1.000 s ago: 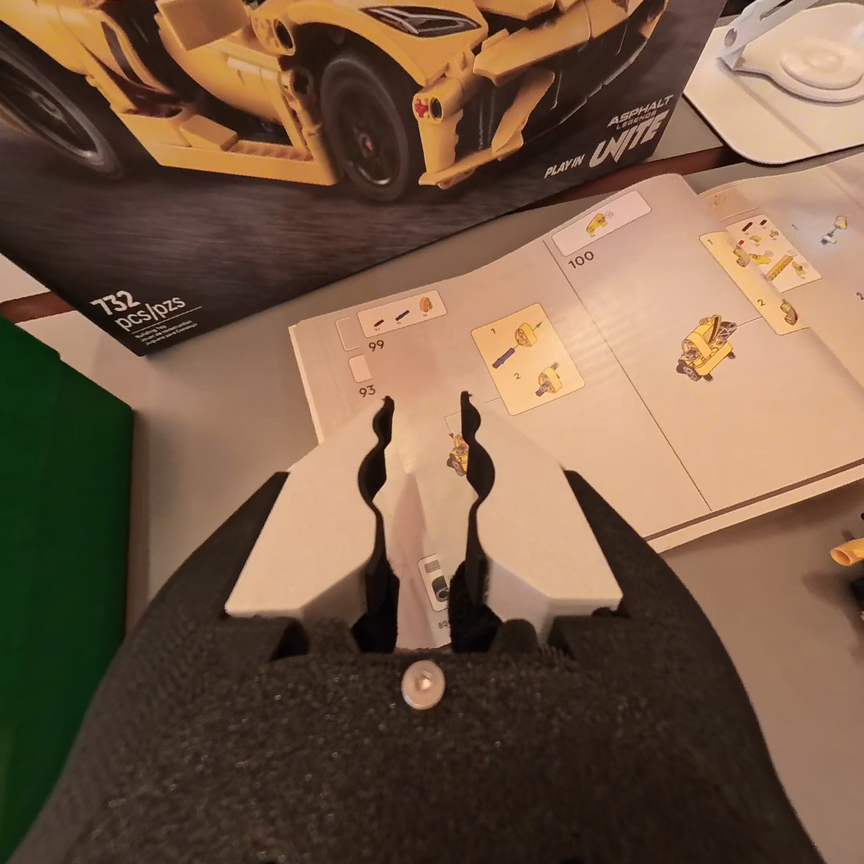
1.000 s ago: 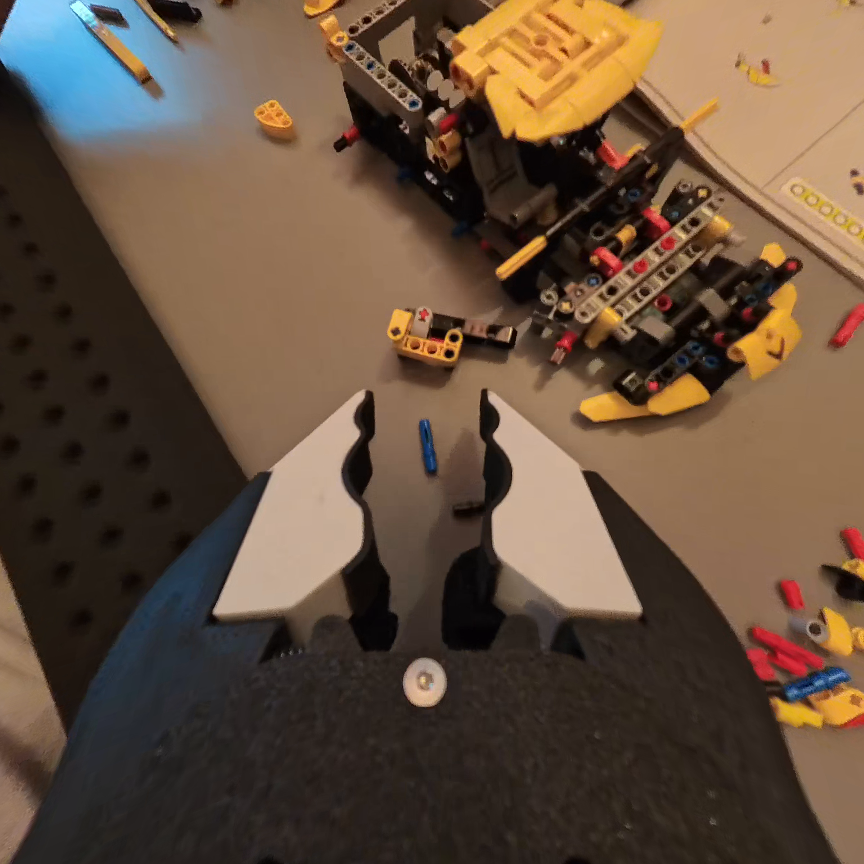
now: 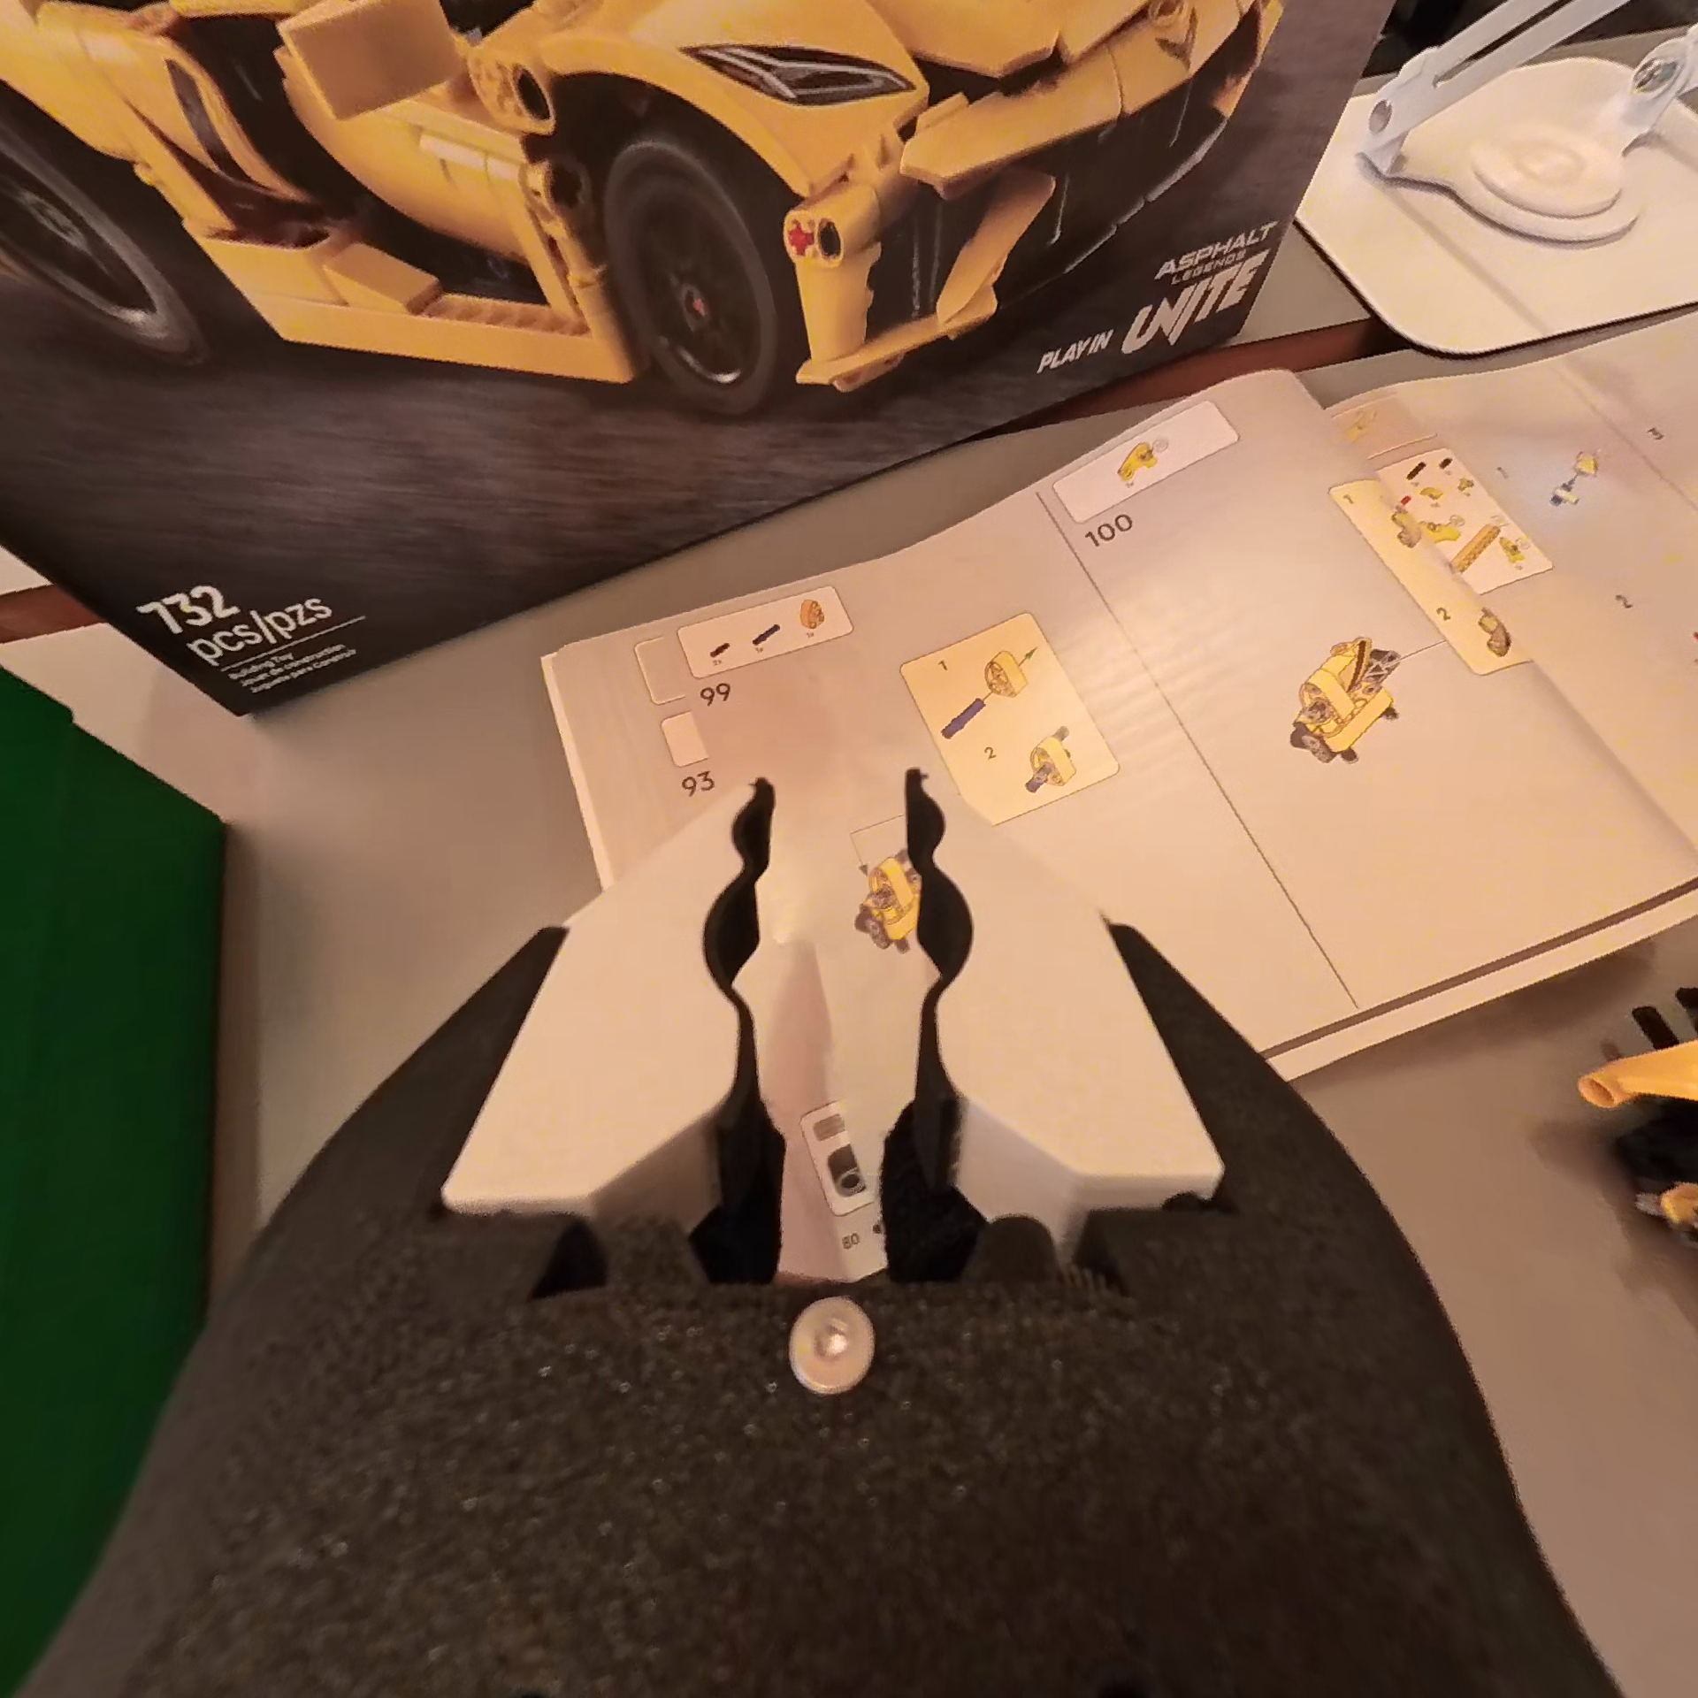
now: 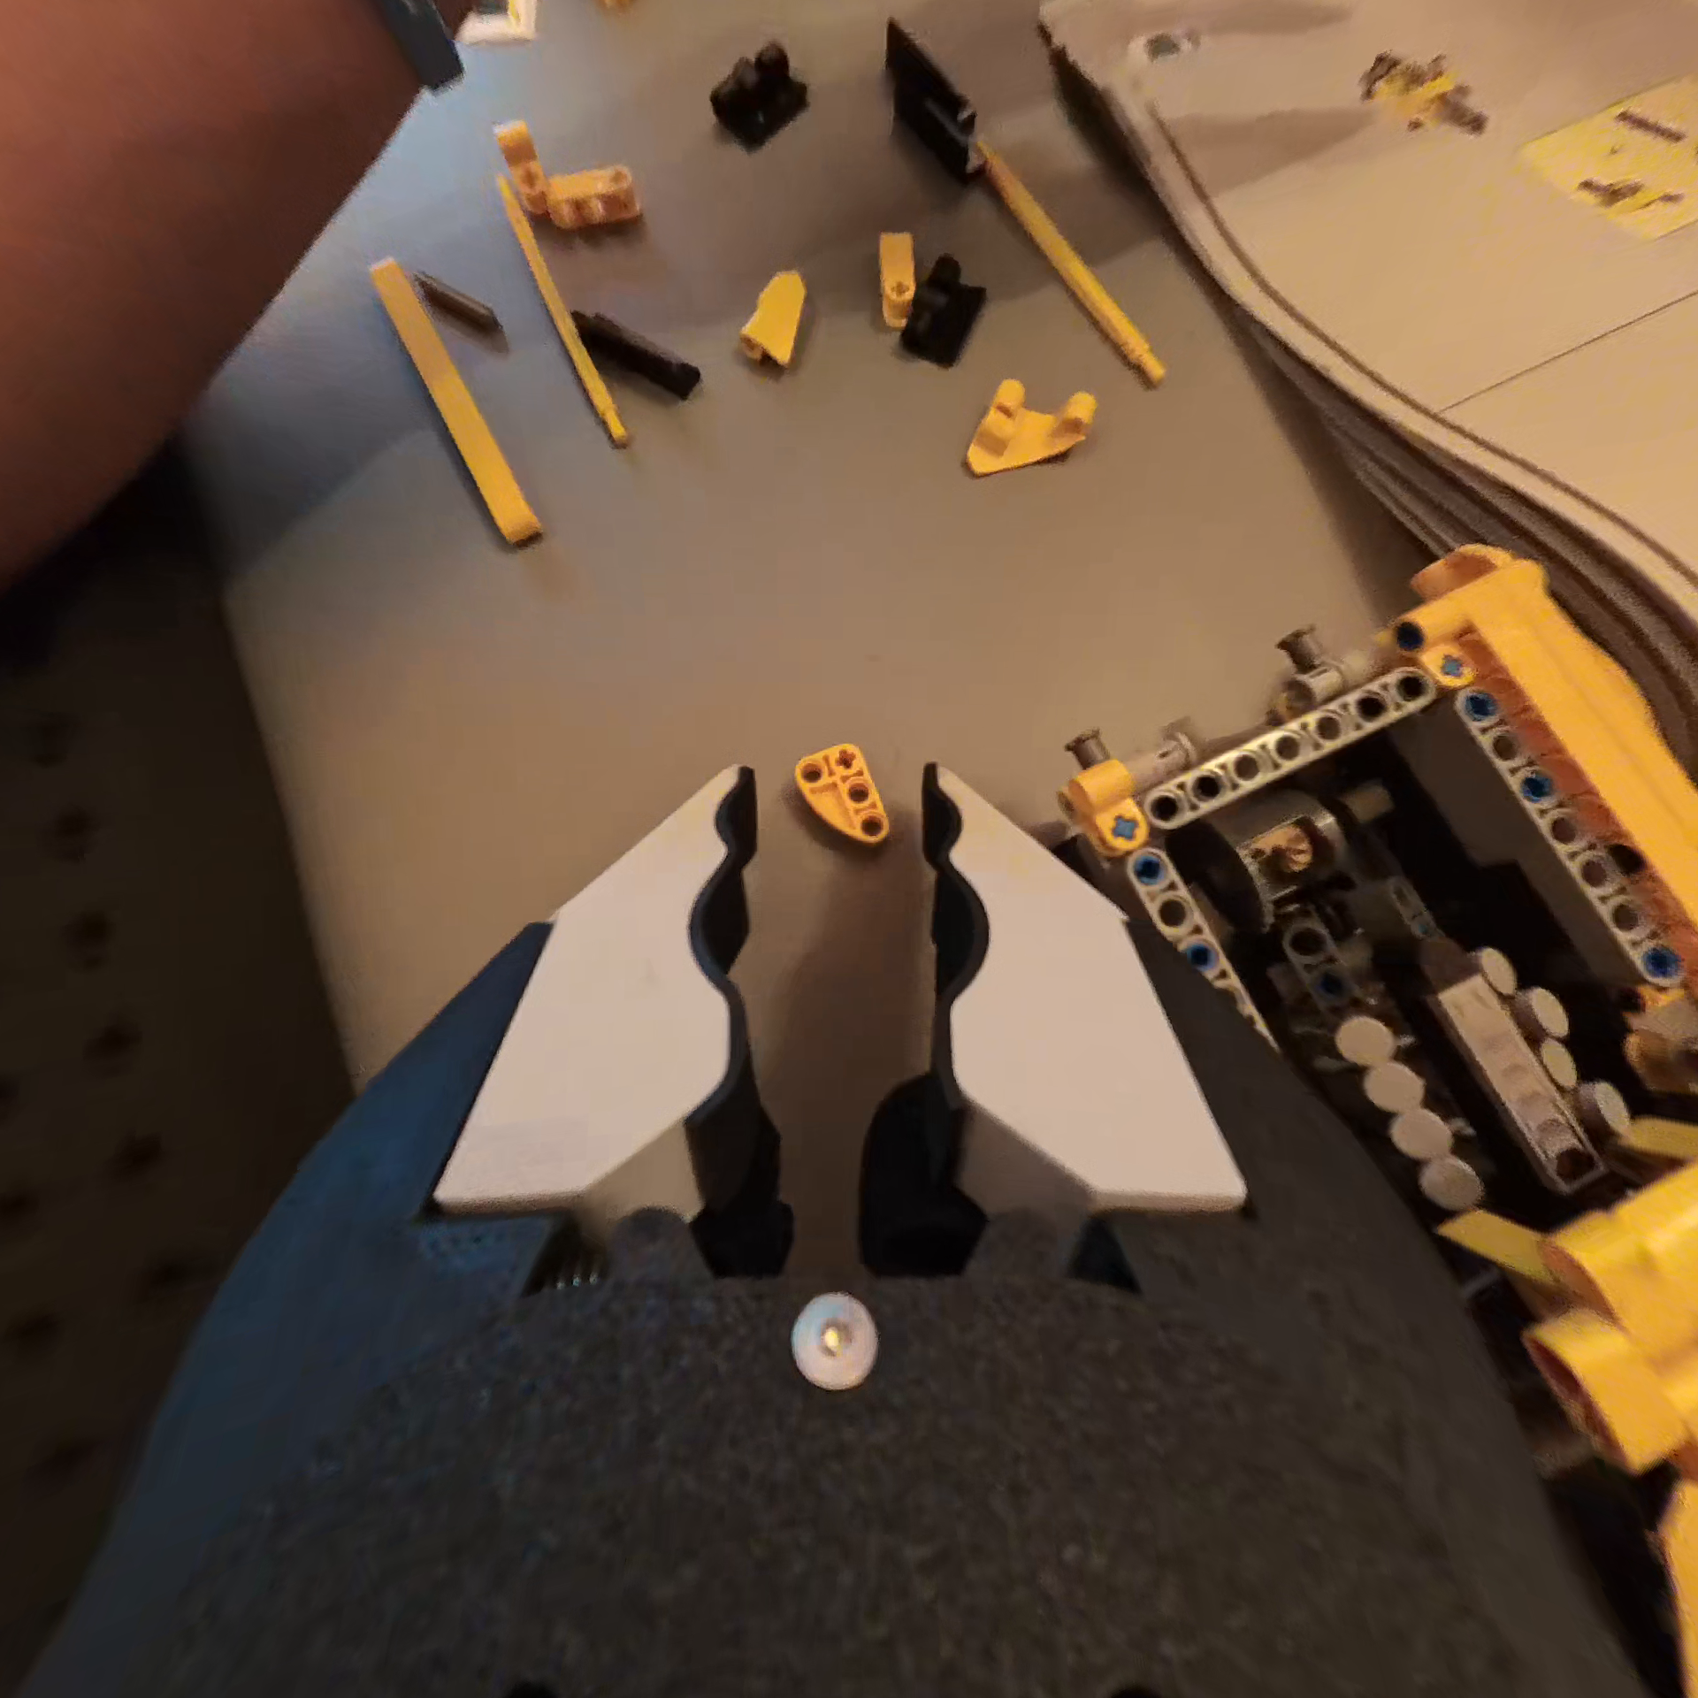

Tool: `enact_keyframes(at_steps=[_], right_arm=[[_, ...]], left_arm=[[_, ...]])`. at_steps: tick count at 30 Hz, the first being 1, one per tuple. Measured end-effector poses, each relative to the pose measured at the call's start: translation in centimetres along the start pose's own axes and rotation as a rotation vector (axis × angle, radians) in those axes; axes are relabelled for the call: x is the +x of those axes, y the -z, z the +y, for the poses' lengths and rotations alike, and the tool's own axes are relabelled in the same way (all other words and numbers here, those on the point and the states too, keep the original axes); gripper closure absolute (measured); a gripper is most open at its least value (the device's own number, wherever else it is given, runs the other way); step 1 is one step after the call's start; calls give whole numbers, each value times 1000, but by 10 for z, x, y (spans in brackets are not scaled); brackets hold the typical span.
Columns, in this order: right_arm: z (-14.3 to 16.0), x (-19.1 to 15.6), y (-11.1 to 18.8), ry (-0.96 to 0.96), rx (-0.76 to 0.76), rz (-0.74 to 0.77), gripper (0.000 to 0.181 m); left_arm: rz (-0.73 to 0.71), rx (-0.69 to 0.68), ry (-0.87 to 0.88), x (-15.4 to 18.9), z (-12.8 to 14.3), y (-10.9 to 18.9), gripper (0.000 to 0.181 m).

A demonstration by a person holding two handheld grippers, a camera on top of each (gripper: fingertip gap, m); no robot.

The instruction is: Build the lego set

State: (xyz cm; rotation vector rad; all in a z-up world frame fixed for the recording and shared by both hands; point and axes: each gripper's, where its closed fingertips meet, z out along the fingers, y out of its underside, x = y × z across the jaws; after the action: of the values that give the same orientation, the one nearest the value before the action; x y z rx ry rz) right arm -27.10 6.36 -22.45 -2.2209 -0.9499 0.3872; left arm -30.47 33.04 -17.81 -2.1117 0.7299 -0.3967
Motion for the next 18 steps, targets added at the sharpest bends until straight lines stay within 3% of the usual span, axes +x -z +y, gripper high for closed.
enact_keyframes(at_steps=[4, 6, 8, 11, 13, 16, 18], right_arm=[[9, 0, -4, 72, -51, 8, 167], [8, 9, 3, 133, -55, 63, 167], [-15, 25, 27, 188, 67, 151, 168], [-56, 62, 83, 274, 260, 323, 168], [-72, 90, 113, 350, 351, 425, 168], [-75, 125, 125, 428, 407, 525, 168], [-67, 132, 116, 505, 377, 572, 168]], left_arm=[[12, -5, -2, 2, 0, 1, 152], [70, 17, 16, 12, -4, 4, 152], [251, 51, 90, 38, -13, 11, 152], [729, 74, 233, 100, -26, 45, 152], [948, 141, 269, 126, -41, 71, 152], [1193, 149, 218, 164, -45, 103, 153], [1241, 125, 152, 182, -38, 107, 151]])
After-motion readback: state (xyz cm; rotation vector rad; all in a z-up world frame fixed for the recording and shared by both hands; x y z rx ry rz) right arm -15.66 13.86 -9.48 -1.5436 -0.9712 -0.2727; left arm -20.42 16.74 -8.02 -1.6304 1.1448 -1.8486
